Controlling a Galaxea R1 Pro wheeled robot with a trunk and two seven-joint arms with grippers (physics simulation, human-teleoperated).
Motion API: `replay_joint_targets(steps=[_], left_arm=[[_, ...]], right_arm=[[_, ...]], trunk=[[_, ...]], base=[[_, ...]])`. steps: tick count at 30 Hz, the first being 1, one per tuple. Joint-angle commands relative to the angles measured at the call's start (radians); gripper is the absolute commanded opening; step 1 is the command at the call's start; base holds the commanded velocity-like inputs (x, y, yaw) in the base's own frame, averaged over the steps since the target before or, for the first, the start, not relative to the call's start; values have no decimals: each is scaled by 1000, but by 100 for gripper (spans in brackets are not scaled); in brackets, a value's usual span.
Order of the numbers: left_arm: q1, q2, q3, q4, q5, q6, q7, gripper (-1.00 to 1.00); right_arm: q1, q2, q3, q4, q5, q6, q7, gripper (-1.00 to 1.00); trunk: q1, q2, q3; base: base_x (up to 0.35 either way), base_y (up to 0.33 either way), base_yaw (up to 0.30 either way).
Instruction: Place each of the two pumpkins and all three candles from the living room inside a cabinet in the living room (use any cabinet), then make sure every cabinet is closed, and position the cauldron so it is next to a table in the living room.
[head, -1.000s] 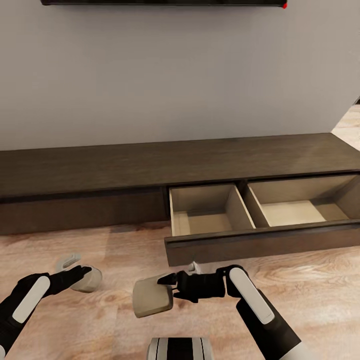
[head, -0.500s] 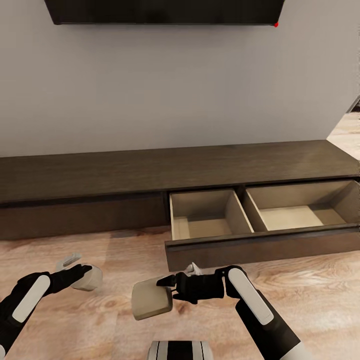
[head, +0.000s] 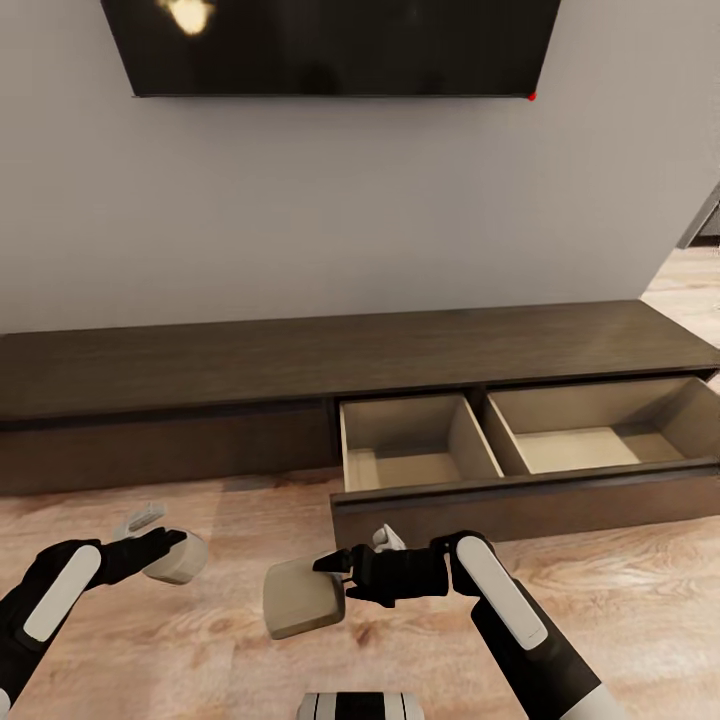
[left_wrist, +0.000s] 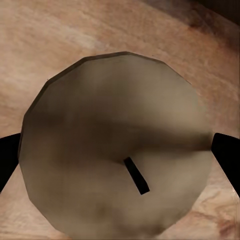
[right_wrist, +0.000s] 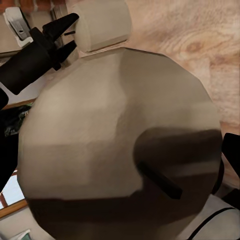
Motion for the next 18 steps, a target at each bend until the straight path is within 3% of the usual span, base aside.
replay_joint_targets(steps=[1, 11, 12, 13, 18], left_arm=[[0, 1, -2, -5, 9, 3, 10, -100], [0, 1, 1, -10, 12, 5, 8, -100], [0, 1, 6, -10, 13, 5, 8, -100], [0, 1, 36, -10, 15, 10, 8, -100], [0, 1, 49, -11, 13, 55, 8, -100]], right_arm=[[-1, -1, 1, -1, -11, -1, -10, -100], [-1, -1, 1, -1, -10, -1, -10, -100], [-1, -1, 1, -1, -10, -1, -10, -100], [-1, 0, 1, -1, -11, -1, -11, -100], [-1, -1, 0, -1, -10, -2, -10, -100]], trunk=[[-1, 0, 3], [-5, 2, 42], [-5, 3, 46], [-6, 3, 50], [-8, 4, 69]], base=[[0, 0, 0], [-85, 0, 0], [-21, 0, 0], [-4, 0, 0], [-1, 0, 0]])
